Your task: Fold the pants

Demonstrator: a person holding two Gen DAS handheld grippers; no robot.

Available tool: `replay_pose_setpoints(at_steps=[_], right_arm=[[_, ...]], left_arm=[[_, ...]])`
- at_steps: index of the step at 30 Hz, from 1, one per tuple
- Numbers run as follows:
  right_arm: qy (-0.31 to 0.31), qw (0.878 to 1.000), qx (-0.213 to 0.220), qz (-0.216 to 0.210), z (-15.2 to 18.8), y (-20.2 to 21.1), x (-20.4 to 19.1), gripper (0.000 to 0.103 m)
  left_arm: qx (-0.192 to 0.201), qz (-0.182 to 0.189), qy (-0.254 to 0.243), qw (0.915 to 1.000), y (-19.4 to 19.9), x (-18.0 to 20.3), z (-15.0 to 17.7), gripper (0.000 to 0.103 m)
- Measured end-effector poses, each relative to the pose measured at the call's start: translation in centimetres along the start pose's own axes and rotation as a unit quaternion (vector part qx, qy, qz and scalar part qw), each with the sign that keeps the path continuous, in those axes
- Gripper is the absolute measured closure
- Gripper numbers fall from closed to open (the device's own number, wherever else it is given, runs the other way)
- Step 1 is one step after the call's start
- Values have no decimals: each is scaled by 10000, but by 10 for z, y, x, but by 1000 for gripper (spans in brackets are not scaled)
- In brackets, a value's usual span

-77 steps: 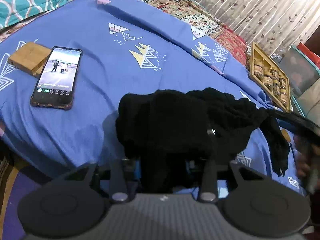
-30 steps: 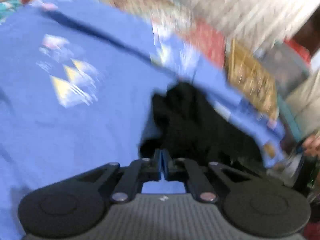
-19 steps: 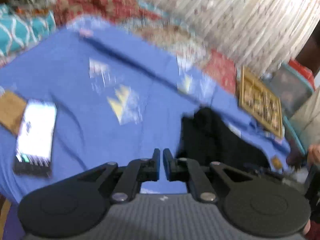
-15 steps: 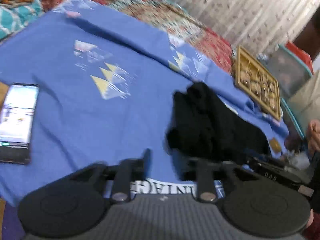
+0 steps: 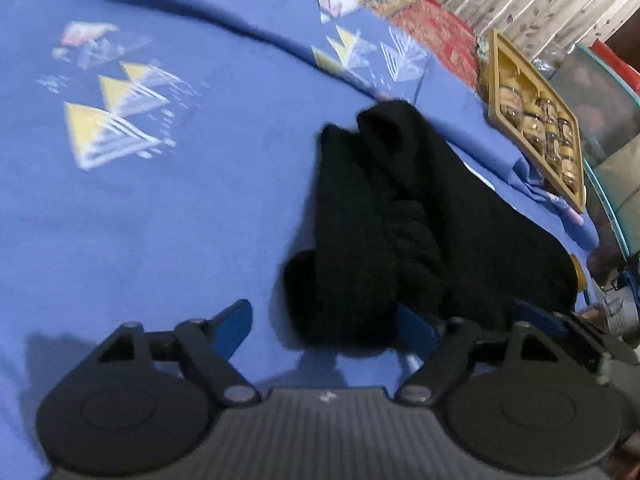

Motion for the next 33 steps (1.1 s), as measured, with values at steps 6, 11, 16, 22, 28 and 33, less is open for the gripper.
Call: replay_pose_setpoints(at_steps=[6, 11, 16, 22, 28, 33], right_arm=[[-712, 9964, 341, 320, -21, 2, 44, 96], [-1794, 9731, 1442, -123, -61, 109, 96, 96], [-1987, 9538, 2220, -378, -60, 197, 113, 95], [-1920, 9680, 1088, 1198, 25, 175, 141, 54], [-1692, 9677, 666, 1747, 65, 173, 146, 48], [-587, 9917, 1027, 514, 15, 159, 63, 19]], left_arm=[[-89, 212, -408, 9989, 0, 26, 5, 87], [569, 910, 205, 9940, 98, -2, -4, 96], [1121, 906, 115, 9895, 207, -35, 41, 96], [1150, -330, 208, 9926, 236, -93, 97, 39], [1246, -439, 397, 9904, 205, -104, 59, 33], [725, -244, -579, 9954, 108, -49, 33, 12]])
Point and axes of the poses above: each gripper's, at about its wrist camera, not at the fingertips, and y roughly against the way its jaws point, x to its right, z to its underside, the point moved 10 cm from there along -y, roughly the way its jaws point
